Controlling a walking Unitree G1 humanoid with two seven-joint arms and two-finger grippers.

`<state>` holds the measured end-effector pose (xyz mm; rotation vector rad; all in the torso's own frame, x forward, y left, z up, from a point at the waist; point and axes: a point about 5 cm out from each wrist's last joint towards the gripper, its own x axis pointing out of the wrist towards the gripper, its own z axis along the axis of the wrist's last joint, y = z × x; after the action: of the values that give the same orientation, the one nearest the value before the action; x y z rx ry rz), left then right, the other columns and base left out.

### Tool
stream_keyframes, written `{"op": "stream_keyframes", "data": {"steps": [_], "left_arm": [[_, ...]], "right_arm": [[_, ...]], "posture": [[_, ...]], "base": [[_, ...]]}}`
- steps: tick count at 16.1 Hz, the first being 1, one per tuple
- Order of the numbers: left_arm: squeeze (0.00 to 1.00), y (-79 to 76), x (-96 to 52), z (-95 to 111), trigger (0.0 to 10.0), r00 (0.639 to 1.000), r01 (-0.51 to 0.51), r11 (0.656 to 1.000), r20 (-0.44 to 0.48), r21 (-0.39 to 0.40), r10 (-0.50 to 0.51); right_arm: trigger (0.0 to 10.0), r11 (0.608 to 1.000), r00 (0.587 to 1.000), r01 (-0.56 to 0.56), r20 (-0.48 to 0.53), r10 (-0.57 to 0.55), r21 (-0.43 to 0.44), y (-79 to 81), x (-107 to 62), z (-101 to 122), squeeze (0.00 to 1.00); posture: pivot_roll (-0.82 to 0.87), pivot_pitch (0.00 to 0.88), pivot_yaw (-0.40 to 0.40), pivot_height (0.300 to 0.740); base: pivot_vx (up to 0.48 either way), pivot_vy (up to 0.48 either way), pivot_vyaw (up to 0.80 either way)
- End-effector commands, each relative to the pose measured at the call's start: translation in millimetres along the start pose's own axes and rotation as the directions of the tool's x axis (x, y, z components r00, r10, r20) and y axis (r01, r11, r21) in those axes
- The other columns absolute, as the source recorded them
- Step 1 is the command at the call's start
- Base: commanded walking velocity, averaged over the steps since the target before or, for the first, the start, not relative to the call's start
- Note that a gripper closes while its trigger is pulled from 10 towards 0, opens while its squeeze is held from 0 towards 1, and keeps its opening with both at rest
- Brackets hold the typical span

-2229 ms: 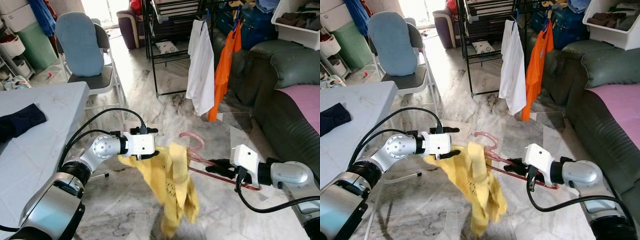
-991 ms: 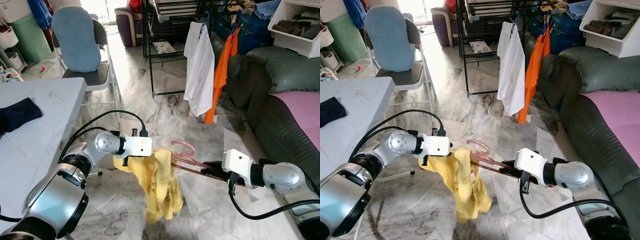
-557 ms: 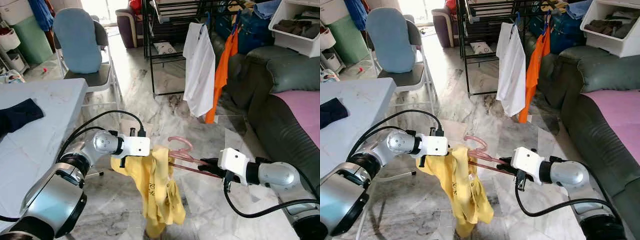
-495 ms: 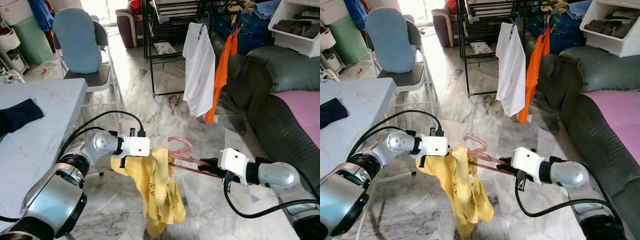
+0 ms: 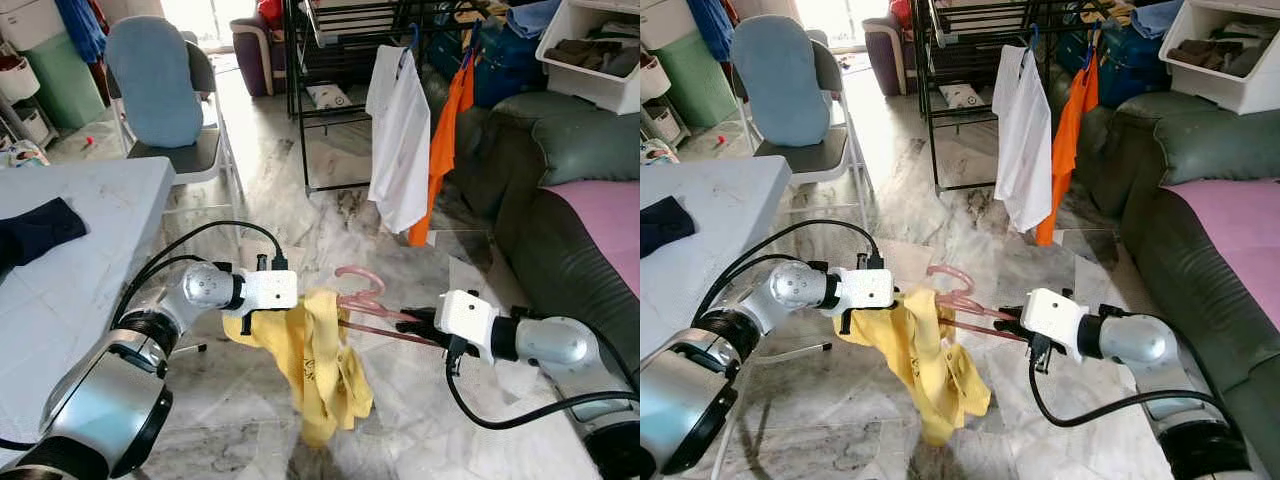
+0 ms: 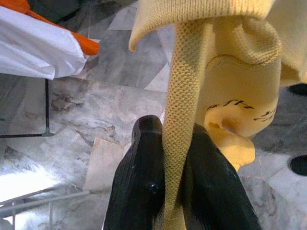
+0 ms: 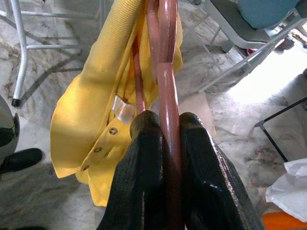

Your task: Hang hanger

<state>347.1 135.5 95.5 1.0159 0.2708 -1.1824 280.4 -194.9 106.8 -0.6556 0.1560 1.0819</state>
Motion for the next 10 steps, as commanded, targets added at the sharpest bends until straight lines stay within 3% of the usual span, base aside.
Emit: {"op": "stream_keyframes", "data": {"steps": [1, 2, 4, 5, 7, 8, 10], "left_arm": [[0.00, 4.5, -4.5, 0, 0.0, 0.998, -0.047, 0.999, 0.038, -0.024, 0.048], [0.00, 4.9, -6.0, -1, 0.0, 0.997, -0.059, 0.998, 0.042, -0.030, 0.060], [0.00, 3.8, -9.7, -6, 0.0, 0.996, -0.083, 0.995, 0.039, -0.053, 0.086], [0.00, -0.2, -12.7, -14, 0.0, 0.995, -0.094, 0.992, 0.022, -0.088, 0.096], [0.00, -3.0, -14.5, -21, 0.0, 0.995, -0.101, 0.990, -0.019, -0.099, 0.100], [0.00, -1.7, -17.0, -29, 0.0, 0.986, -0.166, 0.971, -0.059, -0.170, 0.158], [0.00, 3.2, -17.4, -31, 0.0, 0.965, -0.260, 0.922, -0.064, -0.285, 0.253]], "right_arm": [[10.0, 1.000, 1.000, 0.018, 0.017, -0.018, -0.009, -6.0, 4.1, 6, 1.00], [10.0, 0.998, 0.999, 0.044, -0.020, -0.045, -0.047, -11.8, 2.4, 3, 1.00], [10.0, 0.957, 0.962, 0.222, -0.119, -0.246, -0.189, -44.1, -7.5, -1, 1.00], [10.0, 0.888, 0.893, 0.400, -0.123, -0.434, -0.228, -76.9, -23.0, 6, 1.00], [10.0, 0.819, 0.828, 0.510, -0.110, -0.550, -0.261, -95.5, -34.5, 12, 1.00], [10.0, 0.680, 0.693, 0.703, -0.011, -0.721, -0.208, -118.1, -49.8, 30, 1.00], [10.0, 0.547, 0.557, 0.829, 0.088, -0.826, -0.116, -127.3, -56.1, 42, 1.00]], "posture": [[-0.17, 0.000, 0.030, 0.740], [-0.16, 0.000, 0.029, 0.740], [-0.16, 0.000, 0.030, 0.740], [-0.16, 0.000, 0.029, 0.740], [-0.16, 0.000, 0.029, 0.740], [-0.16, 0.000, 0.030, 0.740], [-0.16, 0.000, 0.032, 0.740]], "base": [[0.000, 0.000, 0.00], [0.000, 0.000, 0.00], [0.000, 0.000, 0.00], [0.000, 0.000, 0.00], [0.000, 0.000, 0.00], [0.000, 0.000, 0.00], [0.000, 0.000, 0.00]]}}
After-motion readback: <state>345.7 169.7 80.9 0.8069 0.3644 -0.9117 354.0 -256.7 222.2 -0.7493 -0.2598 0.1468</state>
